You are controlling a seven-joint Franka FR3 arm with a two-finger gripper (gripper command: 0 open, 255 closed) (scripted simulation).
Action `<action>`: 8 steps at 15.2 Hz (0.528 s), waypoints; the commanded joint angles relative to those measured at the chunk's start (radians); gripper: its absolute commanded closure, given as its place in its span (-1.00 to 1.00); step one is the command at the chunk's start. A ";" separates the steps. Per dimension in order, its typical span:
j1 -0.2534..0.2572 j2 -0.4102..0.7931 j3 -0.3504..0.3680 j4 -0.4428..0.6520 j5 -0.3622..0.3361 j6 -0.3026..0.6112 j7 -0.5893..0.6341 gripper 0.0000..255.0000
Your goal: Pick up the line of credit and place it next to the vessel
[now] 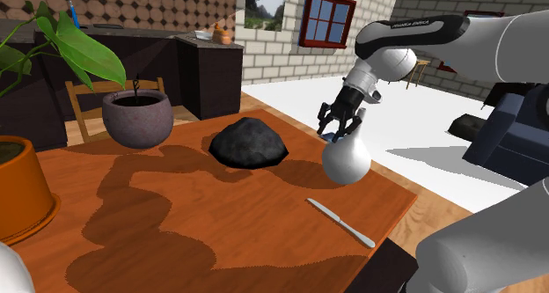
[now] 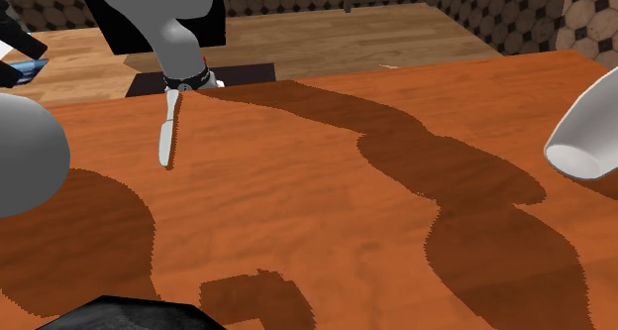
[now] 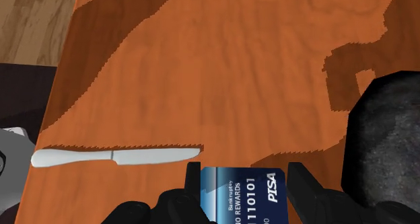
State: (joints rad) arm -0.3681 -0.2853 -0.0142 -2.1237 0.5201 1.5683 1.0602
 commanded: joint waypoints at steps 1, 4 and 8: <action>0.000 -0.001 0.002 -0.027 0.001 0.024 -0.012 1.00; 0.001 0.004 0.004 -0.061 0.003 0.059 -0.029 1.00; 0.002 0.015 0.007 -0.103 0.007 0.106 -0.053 1.00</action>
State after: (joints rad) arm -0.3668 -0.2947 -0.0079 -2.1986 0.5246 1.6637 1.0180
